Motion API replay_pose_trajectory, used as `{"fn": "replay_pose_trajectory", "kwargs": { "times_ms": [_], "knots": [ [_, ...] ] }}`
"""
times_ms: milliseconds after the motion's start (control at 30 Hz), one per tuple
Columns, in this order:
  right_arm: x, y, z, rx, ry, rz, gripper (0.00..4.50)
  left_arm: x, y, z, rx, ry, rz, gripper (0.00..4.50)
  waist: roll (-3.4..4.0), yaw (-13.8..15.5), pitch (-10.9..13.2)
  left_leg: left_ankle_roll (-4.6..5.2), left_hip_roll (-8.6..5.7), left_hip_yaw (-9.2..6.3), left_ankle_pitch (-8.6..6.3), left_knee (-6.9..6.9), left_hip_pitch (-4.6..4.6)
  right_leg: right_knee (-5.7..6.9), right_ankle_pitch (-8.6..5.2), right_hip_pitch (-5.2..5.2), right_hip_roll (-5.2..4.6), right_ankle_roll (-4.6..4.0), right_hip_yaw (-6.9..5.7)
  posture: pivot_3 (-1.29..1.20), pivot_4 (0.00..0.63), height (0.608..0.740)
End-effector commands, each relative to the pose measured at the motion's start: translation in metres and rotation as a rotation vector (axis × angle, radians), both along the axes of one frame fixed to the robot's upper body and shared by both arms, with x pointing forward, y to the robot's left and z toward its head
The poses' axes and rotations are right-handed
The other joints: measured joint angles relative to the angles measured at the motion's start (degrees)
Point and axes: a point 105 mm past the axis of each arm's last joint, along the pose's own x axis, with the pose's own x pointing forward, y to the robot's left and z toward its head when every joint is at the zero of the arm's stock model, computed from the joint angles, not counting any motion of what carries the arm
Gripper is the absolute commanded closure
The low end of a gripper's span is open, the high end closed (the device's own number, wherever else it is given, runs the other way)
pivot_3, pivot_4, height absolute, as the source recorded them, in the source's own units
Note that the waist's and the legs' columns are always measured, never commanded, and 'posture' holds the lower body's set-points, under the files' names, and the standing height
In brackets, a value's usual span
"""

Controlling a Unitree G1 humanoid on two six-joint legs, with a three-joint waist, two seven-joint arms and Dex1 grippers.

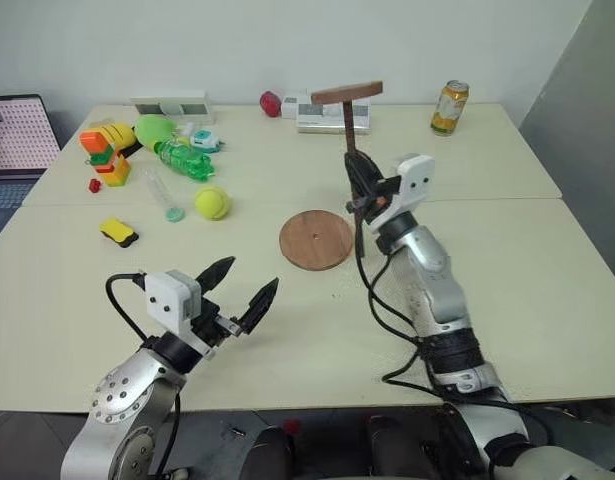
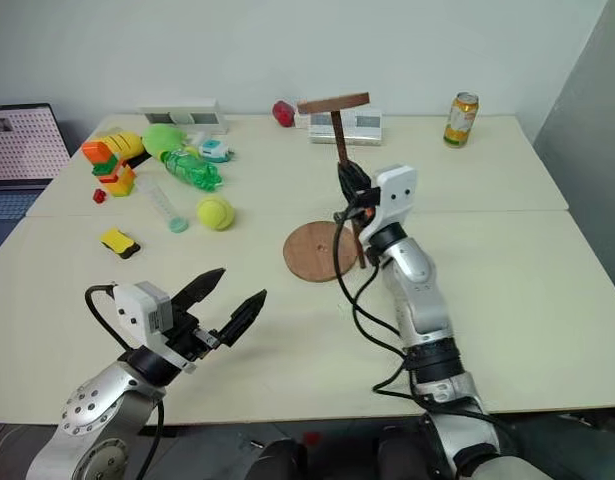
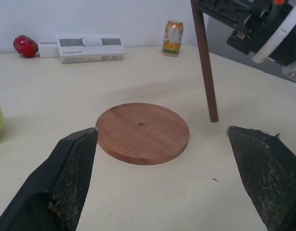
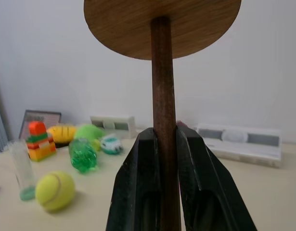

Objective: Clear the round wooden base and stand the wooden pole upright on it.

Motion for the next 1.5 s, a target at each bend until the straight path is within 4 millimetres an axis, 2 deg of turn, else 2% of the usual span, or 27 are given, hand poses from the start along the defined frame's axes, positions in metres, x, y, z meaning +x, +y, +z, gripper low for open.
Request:
{"fn": "replay_pose_trajectory", "kwargs": {
  "times_ms": [33, 100, 200, 267, 333, 433, 600, 733, 867, 933, 1000, 1167, 1433, 1500],
  "knots": [
    [-0.008, -0.029, 0.031, -0.19, 0.056, 0.091, 4.32, -0.001, -0.005, 0.012, 0.057, -0.032, -0.118, 0.0, 0.06, 0.09, 0.08, 0.0, 0.01, 0.01, 0.0, 0.0, 0.0, 0.0, 0.0, 0.0, 0.01, 0.0, 0.01, 0.0, 0.15, 0.74],
    [-0.018, -0.052, 0.033, -0.409, 0.188, 0.186, 4.32, -0.005, -0.013, 0.022, 0.107, -0.044, -0.266, 0.0, 0.27, 0.85, 0.43, 0.0, -0.05, -0.02, 0.0, 0.07, -0.14, -0.02, 0.0, -0.06, -0.01, 0.0, -0.03, 0.0, 0.15, 0.74],
    [-0.053, -0.082, 0.008, -0.753, 0.459, 0.389, 4.32, -0.012, -0.027, 0.042, 0.112, -0.037, -0.471, 0.0, 0.56, 1.95, 0.6, 0.04, -0.19, -0.08, -0.02, 0.08, -0.3, -0.35, 0.02, -0.08, -0.17, 0.02, -0.15, 0.0, 0.15, 0.74],
    [-0.07, -0.099, -0.004, -0.835, 0.622, 0.464, 4.32, -0.015, -0.035, 0.048, 0.118, -0.03, -0.561, 0.0, 0.53, 2.15, 0.58, 0.44, -0.08, -0.09, -0.25, 0.05, -0.31, -0.6, 0.02, 0.01, -0.07, 0.03, -0.23, 0.0, 0.15, 0.74],
    [-0.079, -0.115, -0.013, -0.9, 0.713, 0.5, 4.32, -0.016, -0.041, 0.049, 0.133, -0.027, -0.615, 0.0, 0.53, 1.39, 0.59, 0.77, 0.11, -0.04, -0.44, 0.05, -0.24, -0.89, 0.01, 0.21, 0.05, 0.01, -0.23, 0.0, 0.15, 0.74],
    [-0.077, -0.135, -0.034, -1.011, 0.796, 0.499, 4.32, -0.019, -0.05, 0.042, 0.159, -0.012, -0.708, 0.0, 0.53, 0.76, 0.6, 0.86, 0.04, 0.12, -0.49, 0.07, -0.25, -1.0, 0.02, 0.2, -0.02, 0.02, -0.09, 0.0, 0.15, 0.74],
    [-0.066, -0.143, -0.066, -1.128, 0.827, 0.511, 4.32, -0.026, -0.063, 0.03, 0.192, -0.022, -0.788, 0.0, 0.5, 0.8, 0.69, 0.84, -0.01, 0.11, -0.47, 0.2, -0.25, -0.92, 0.05, 0.23, -0.06, 0.08, -0.09, 0.0, 0.15, 0.74],
    [-0.064, -0.148, -0.082, -1.213, 0.842, 0.532, 4.32, -0.028, -0.067, 0.027, 0.188, -0.022, -0.788, 0.0, 0.5, 0.86, 0.69, 0.73, -0.01, 0.08, -0.41, 0.23, -0.21, -0.94, 0.06, 0.29, -0.06, 0.09, -0.11, 0.0, 0.15, 0.74],
    [-0.06, -0.156, -0.088, -1.269, 0.84, 0.518, 4.32, -0.031, -0.067, 0.026, 0.185, -0.021, -0.781, 0.0, 0.46, 0.87, 0.68, 0.72, 0.01, 0.05, -0.4, 0.22, -0.15, -0.96, 0.06, 0.37, -0.06, 0.09, -0.14, 0.0, 0.15, 0.74],
    [-0.057, -0.159, -0.086, -1.278, 0.841, 0.506, 3.63, -0.032, -0.067, 0.026, 0.184, -0.02, -0.778, 0.0, 0.45, 0.96, 0.68, 0.74, 0.01, 0.01, -0.42, 0.24, -0.04, -0.99, 0.06, 0.53, -0.06, 0.09, -0.17, 0.0, 0.15, 0.74],
    [-0.057, -0.16, -0.083, -1.28, 0.846, 0.506, 3.17, -0.033, -0.067, 0.025, 0.184, -0.019, -0.776, 0.0, 0.42, 1.13, 0.72, 0.82, -0.02, 0.0, -0.47, 0.24, 0.09, -1.02, 0.07, 0.68, -0.08, 0.11, -0.16, 0.0, 0.15, 0.74],
    [-0.053, -0.142, -0.066, -1.235, 0.832, 0.515, 2.01, -0.033, -0.071, 0.026, 0.179, -0.026, -0.789, 0.0, 0.44, 1.12, 0.74, 0.69, -0.03, 0.04, -0.39, 0.22, 0.05, -1.02, 0.07, 0.6, -0.11, 0.13, -0.13, 0.0, 0.15, 0.74],
    [-0.034, -0.115, -0.077, -1.231, 0.821, 0.522, 0.19, -0.032, -0.08, 0.028, 0.167, -0.041, -0.806, 0.0, 0.43, 1.26, 0.74, 0.67, -0.04, -0.01, -0.38, 0.24, 0.01, -1.02, 0.08, 0.6, -0.1, 0.13, -0.18, 0.0, 0.15, 0.74],
    [-0.028, -0.111, -0.08, -1.242, 0.819, 0.521, 0.04, -0.033, -0.081, 0.028, 0.166, -0.04, -0.808, 0.0, 0.43, 1.26, 0.74, 0.66, -0.05, -0.02, -0.37, 0.23, -0.01, -1.02, 0.08, 0.58, -0.11, 0.13, -0.19, 0.0, 0.15, 0.74]
  ]
}}
